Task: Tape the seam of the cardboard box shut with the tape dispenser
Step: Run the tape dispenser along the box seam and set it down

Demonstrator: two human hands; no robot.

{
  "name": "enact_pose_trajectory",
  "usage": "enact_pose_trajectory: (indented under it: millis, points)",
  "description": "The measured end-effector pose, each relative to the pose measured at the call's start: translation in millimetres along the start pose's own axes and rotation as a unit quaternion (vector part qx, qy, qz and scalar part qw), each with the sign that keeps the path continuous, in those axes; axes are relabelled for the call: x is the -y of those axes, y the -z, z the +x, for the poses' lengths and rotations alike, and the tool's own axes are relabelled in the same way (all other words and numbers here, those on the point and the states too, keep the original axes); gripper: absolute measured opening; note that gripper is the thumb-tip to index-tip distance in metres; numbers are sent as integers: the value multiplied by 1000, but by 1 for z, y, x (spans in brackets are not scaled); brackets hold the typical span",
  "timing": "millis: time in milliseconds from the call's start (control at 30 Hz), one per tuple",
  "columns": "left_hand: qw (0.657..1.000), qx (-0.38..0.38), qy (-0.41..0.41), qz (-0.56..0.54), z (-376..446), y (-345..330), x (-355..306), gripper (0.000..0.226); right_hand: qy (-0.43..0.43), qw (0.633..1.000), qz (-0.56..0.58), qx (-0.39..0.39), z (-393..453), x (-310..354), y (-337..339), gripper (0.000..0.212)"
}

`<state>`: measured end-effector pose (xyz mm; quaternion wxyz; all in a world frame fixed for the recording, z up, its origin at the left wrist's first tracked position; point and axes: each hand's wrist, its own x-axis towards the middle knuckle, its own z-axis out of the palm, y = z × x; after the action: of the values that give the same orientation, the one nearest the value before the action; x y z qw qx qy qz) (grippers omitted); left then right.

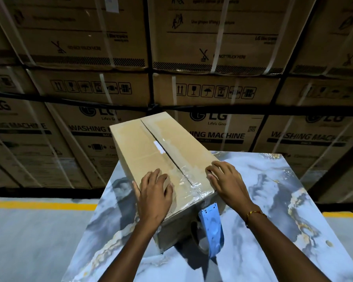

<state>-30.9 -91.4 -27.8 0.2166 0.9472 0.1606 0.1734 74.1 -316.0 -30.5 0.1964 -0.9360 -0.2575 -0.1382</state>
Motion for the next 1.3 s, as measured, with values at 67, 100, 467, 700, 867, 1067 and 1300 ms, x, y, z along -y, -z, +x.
enact_pose_trajectory:
  millis: [67,100,467,700,867,1067,1300]
  points:
    - [1000,-7,5,22,-6,-2,-10,33,13,1000,0,16,1,-9,2,30]
    - [999,-11,-3,40,-8,-3,-12,36,14,1000,5,22,-1,-11,2,32]
    - [934,197,-294,41,-9,-5,-43,56,25,992,114,-53,-73,-7,17,31]
    - [934,202,-260,140,-15,-7,-47,60,-31,979,190,71,-128,1,6,71]
    - [941,184,-225,175,-13,-13,-44,62,-71,961,261,55,-141,17,-15,96]
    - [940,167,-215,207,-16,-13,-47,67,-65,938,339,-39,-153,24,-46,87]
    - [950,24,-168,262,-42,-25,-48,61,-7,958,268,-104,-157,18,-73,89]
